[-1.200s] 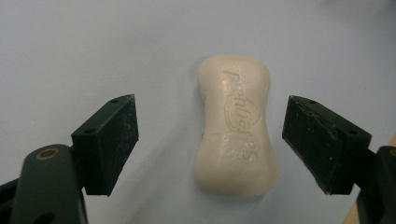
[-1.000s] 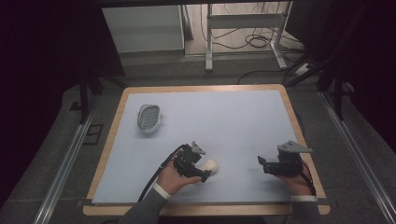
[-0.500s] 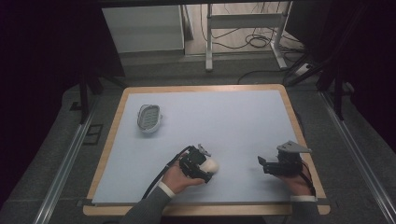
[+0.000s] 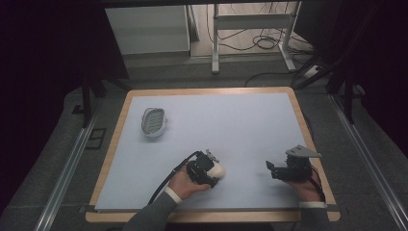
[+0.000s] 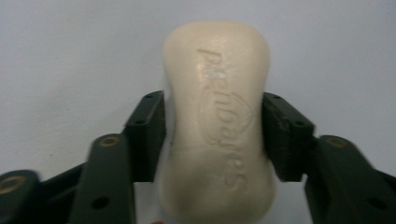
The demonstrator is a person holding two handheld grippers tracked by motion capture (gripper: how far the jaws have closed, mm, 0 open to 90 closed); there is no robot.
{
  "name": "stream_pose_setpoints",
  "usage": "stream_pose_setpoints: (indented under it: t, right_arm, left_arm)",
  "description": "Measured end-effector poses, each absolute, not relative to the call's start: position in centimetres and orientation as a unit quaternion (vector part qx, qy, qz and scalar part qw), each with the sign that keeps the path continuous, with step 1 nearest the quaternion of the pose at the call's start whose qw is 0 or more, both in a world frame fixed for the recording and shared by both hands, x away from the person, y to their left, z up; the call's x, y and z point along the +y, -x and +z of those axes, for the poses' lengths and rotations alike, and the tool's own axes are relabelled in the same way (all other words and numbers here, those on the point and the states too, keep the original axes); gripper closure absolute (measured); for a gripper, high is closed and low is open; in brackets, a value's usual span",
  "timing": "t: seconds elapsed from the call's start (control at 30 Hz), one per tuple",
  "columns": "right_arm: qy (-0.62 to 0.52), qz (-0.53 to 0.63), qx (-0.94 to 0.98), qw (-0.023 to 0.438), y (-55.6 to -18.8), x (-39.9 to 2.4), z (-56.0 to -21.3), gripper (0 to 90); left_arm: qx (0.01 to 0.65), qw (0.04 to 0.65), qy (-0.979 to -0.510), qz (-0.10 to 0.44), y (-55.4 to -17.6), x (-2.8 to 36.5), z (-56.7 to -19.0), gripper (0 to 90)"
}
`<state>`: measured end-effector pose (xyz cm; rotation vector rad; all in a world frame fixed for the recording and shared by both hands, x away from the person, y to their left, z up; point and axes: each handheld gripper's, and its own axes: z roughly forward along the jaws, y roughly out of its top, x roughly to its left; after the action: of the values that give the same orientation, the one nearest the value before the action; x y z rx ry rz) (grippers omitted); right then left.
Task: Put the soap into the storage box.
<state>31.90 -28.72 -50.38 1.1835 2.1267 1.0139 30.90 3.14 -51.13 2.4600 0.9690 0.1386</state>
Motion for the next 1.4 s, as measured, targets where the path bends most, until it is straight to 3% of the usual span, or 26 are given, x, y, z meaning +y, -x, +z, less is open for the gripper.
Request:
stream_pose_setpoints:
  t: [1.4]
  right_arm:
    - [-0.439, 0.373, 0.777, 0.253, -31.9, -28.8, -50.4, 8.6]
  left_arm:
    - [0.367, 0.275, -0.886, 0.064, -33.4, 7.6, -47.0, 49.4]
